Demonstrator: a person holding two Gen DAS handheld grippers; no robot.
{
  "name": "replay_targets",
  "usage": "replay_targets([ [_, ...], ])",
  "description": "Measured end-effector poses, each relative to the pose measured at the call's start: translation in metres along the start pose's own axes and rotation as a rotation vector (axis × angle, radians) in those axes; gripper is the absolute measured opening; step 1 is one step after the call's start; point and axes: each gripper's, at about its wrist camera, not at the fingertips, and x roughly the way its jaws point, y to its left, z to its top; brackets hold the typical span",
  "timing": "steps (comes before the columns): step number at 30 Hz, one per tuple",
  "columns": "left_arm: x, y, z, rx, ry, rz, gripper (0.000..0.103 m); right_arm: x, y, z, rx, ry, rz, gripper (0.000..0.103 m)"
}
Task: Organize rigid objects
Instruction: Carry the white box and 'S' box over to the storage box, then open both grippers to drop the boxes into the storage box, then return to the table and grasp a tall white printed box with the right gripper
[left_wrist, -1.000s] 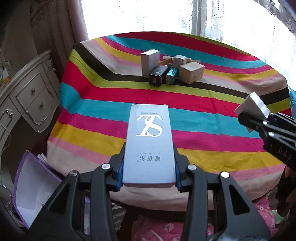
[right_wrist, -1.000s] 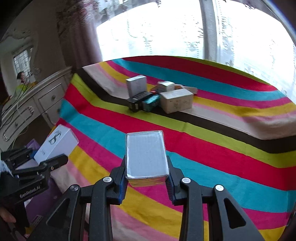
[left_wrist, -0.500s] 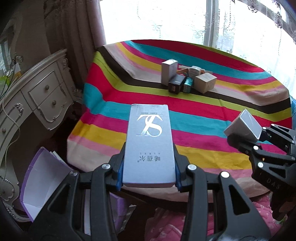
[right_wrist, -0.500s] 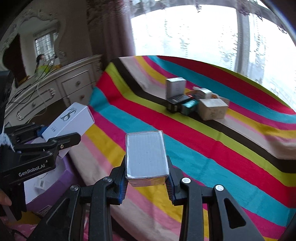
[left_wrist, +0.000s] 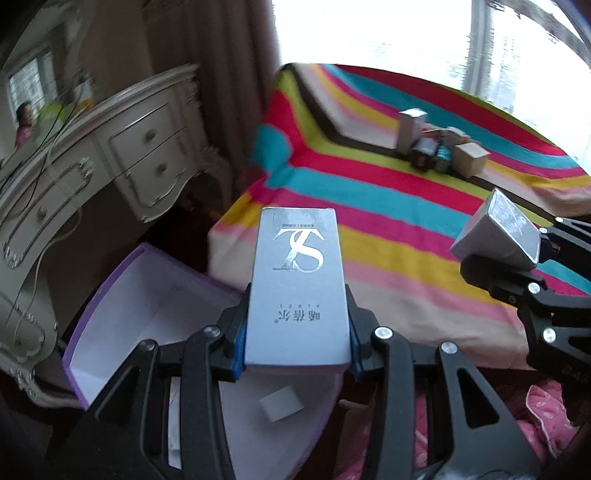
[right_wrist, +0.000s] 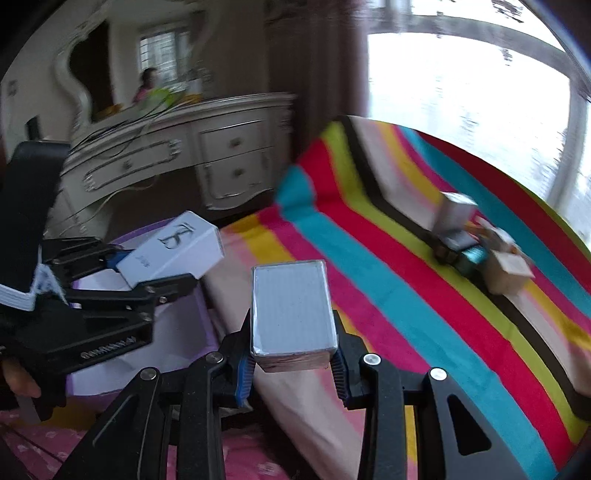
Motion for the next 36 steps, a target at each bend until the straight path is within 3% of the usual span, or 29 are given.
replay_targets([
  [9,-0.002,0.069,-0.022,-0.149,0.021,0.084,0.045,0.027,0.072,0.019,-0.147,0.033,0.142,0.036],
  [20,0.001,0.134,-0.058,-0.285,0.080,0.210,0.045,0.064,0.139,0.009,-0.265,0.134,0.286,0.036],
  [23,-0.001,0.147,-0.062,-0.313,0.087,0.253,0.046,0.069,0.155,0.007,-0.276,0.138,0.365,0.037],
  [24,-0.001,0.150,-0.061,-0.323,0.091,0.279,0.053,0.070,0.156,0.007,-0.276,0.142,0.395,0.038],
  [25,-0.001,0.151,-0.060,-0.332,0.092,0.301,0.068,0.071,0.157,0.006,-0.273,0.145,0.412,0.042],
  [27,-0.001,0.152,-0.056,-0.350,0.075,0.333,0.085,0.071,0.148,0.003,-0.247,0.136,0.410,0.054],
  [30,-0.002,0.143,-0.039,-0.352,0.036,0.330,0.087,0.070,0.113,0.001,-0.142,0.103,0.405,0.060],
  [34,0.011,0.110,-0.008,-0.298,0.021,0.227,0.088,0.065,0.046,0.001,0.019,0.056,0.322,0.061],
  [36,0.024,0.082,0.011,-0.247,0.013,0.141,0.089,0.057,-0.001,-0.004,0.112,0.025,0.232,0.062],
])
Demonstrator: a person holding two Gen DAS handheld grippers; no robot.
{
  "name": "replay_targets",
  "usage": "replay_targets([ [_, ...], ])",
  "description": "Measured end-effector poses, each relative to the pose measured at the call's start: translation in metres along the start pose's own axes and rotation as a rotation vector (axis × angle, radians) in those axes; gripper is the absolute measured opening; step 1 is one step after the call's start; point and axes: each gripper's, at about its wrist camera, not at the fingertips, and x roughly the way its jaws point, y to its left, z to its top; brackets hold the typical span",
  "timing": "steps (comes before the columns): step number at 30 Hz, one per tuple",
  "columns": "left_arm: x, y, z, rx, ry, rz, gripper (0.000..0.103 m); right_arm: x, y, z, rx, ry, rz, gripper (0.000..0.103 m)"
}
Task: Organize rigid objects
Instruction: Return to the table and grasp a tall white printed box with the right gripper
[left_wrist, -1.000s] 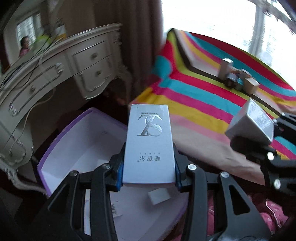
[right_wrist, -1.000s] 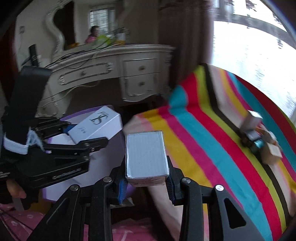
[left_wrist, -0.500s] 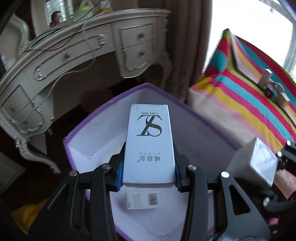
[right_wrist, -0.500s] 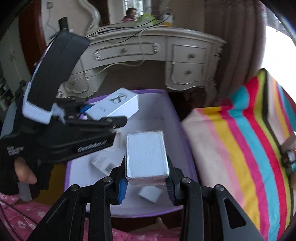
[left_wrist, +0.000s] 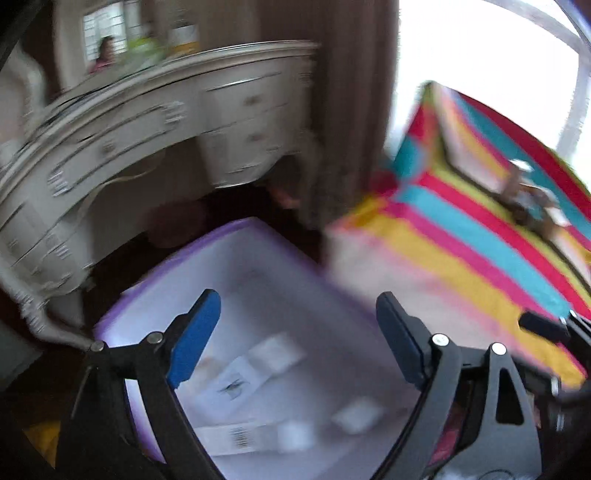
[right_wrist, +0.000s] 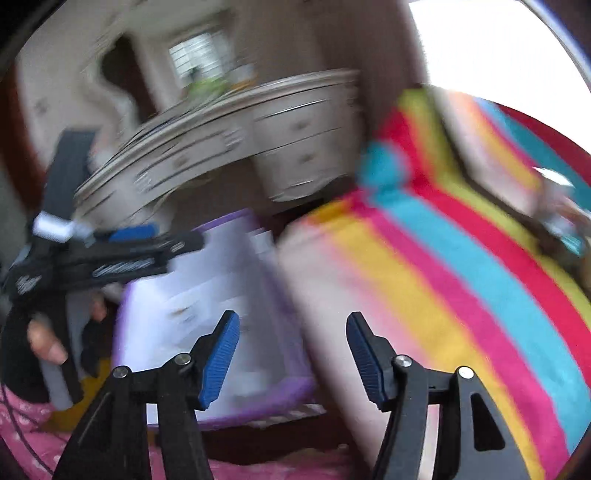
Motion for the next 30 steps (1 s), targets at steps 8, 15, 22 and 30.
replay_targets([
  [8,0.067,-0.172,0.020,0.184,0.017,-0.298,0.090,-0.055,-0.180,-0.024,0.420,-0.093,-0.300,0.064],
  [15,0.120,-0.265,0.030,0.217,0.022,-0.329,0.090,-0.069,-0.291,-0.011,0.663,-0.185,-0.376,0.064],
  [22,0.136,-0.259,0.025,0.138,0.051,-0.389,0.090,-0.063,-0.360,0.026,0.860,-0.305,-0.467,0.068],
  [30,0.139,-0.256,0.028,0.099,0.054,-0.460,0.098,-0.021,-0.399,0.055,0.979,-0.184,-0.672,0.077],
])
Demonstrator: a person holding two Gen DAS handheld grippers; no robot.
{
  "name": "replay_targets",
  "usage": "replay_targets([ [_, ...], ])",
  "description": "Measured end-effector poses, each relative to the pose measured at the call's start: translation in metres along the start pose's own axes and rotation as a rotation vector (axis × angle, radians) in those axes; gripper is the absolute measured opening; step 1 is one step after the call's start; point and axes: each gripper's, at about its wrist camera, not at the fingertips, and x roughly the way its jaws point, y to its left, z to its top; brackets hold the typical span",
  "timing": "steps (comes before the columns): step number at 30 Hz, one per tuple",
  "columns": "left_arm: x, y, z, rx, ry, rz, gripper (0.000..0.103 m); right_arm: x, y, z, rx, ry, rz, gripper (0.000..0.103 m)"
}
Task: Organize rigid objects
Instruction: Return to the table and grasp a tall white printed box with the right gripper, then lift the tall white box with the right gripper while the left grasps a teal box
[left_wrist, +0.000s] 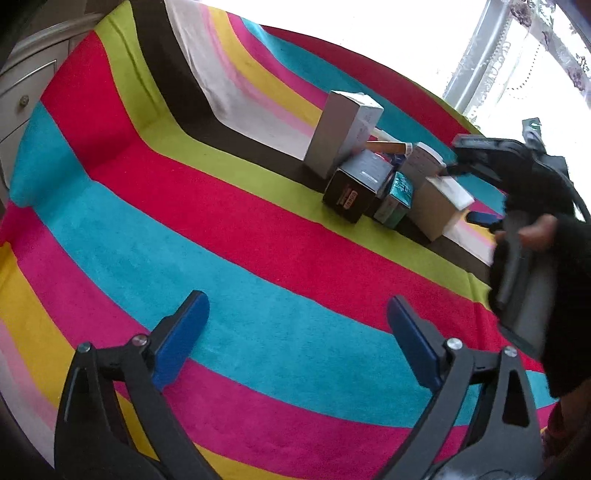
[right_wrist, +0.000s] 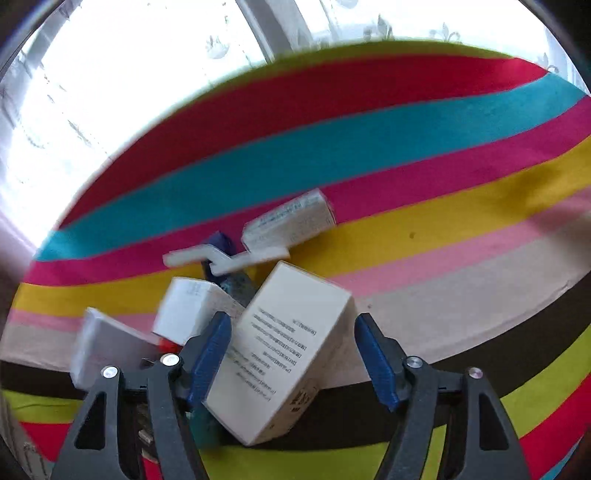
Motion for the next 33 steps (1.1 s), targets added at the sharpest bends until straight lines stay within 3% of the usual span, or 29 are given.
replay_targets([
  [5,-0.004,0.004,-0.001,-0.013,-0.006,-0.021,0.098,0.016,0.017,-0.005,-0.031,0.022,-0.054,0.085],
  [9,-0.004,0.003,-0.002,-0.010,-0.005,-0.018,0.098,0.028,0.028,-0.011,-0.177,0.098,-0.088,0.085],
  [12,-0.005,0.003,-0.001,-0.011,-0.005,-0.018,0.098,0.018,0.009,-0.013,-0.193,0.094,0.000,0.054],
  [15,-0.004,0.003,-0.001,-0.010,-0.004,-0.017,0.098,-0.007,-0.019,-0.019,-0.219,0.080,0.100,0.053],
  [21,-0.002,-0.001,-0.001,0.009,0.005,0.006,0.099,-0.069,-0.074,-0.050,-0.510,0.072,0.069,0.053],
  [24,0.003,-0.015,0.000,0.072,0.043,0.067,0.099,-0.089,-0.100,-0.071,-0.604,0.115,0.045,0.053],
  [28,0.019,-0.053,0.000,0.217,0.090,0.047,0.095,-0.105,-0.131,-0.102,-0.621,0.135,0.023,0.053],
  [33,0.063,-0.100,0.022,0.314,0.123,0.035,0.093,-0.113,-0.123,-0.119,-0.590,0.105,0.034,0.053],
])
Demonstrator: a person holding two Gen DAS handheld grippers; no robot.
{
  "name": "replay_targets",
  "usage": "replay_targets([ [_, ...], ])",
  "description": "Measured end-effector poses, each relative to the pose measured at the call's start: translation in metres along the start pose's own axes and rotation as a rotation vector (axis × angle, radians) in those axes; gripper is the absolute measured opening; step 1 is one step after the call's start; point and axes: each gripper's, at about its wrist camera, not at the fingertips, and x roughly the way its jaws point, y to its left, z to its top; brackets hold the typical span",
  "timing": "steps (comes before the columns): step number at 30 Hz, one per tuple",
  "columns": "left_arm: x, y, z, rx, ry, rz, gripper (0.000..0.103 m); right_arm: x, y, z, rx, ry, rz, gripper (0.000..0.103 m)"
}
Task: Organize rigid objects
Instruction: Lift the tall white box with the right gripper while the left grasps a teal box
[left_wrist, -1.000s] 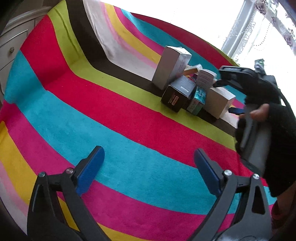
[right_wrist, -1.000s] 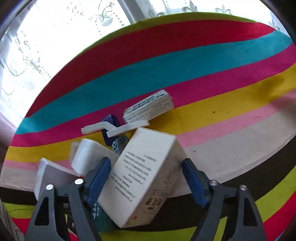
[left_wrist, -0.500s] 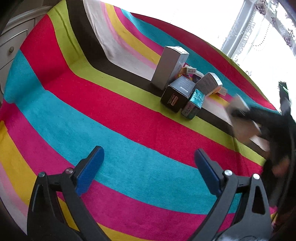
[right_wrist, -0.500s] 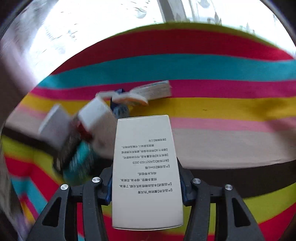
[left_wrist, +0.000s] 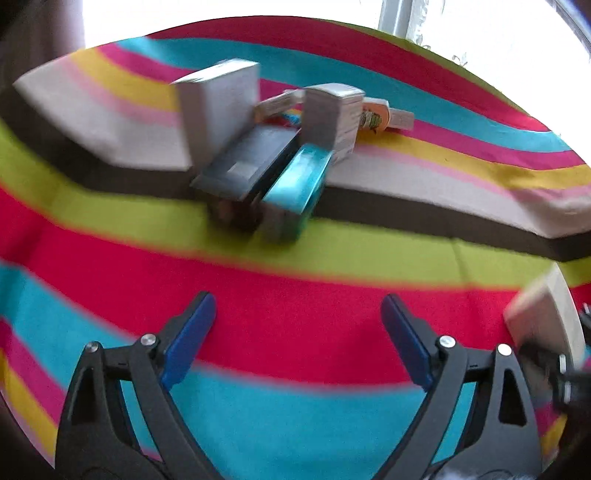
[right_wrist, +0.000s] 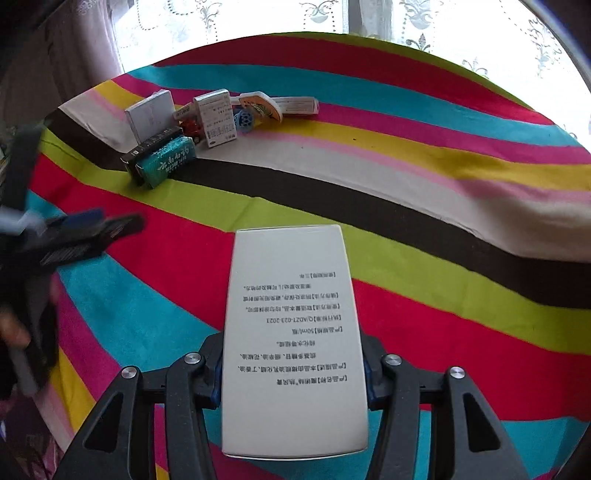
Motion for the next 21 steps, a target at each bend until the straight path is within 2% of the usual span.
replay_targets([
  [5,0.035,-0.022,0.042,0.065,0.027,-0.014,0.092,-0.004,0.009,0.000,0.002,-0.017,0.001,0.054],
  [6,0.037,-0.026,0.045,0.076,0.028,-0.032,0.087,-0.004,0.009,0.000,0.006,-0.025,0.006,0.054],
  [8,0.034,-0.034,0.047,0.094,0.020,-0.112,0.063,-0.006,0.008,-0.004,0.001,-0.045,0.011,0.054],
  [9,0.031,-0.037,0.045,0.098,0.023,-0.153,0.036,-0.007,0.008,-0.005,-0.002,-0.052,0.011,0.054],
  [10,0.028,-0.040,0.042,0.096,0.034,-0.180,0.029,-0.009,0.008,-0.008,-0.006,-0.066,0.011,0.054],
  [15,0.016,-0.040,0.028,0.050,0.014,-0.172,0.030,-0.010,0.009,-0.011,-0.005,-0.095,0.007,0.054],
  [17,0.020,-0.041,0.035,0.020,0.023,-0.162,0.052,-0.010,0.008,-0.012,0.000,-0.099,0.010,0.055],
  [18,0.023,-0.041,0.040,-0.005,0.027,-0.148,0.076,-0.011,0.007,-0.012,0.008,-0.103,0.017,0.056],
  [19,0.023,-0.042,0.046,-0.047,0.013,-0.138,0.083,-0.011,0.007,-0.012,0.012,-0.107,0.020,0.056],
  [21,0.022,-0.042,0.049,-0.111,-0.014,-0.152,0.084,-0.010,0.006,-0.012,0.020,-0.114,0.022,0.056],
])
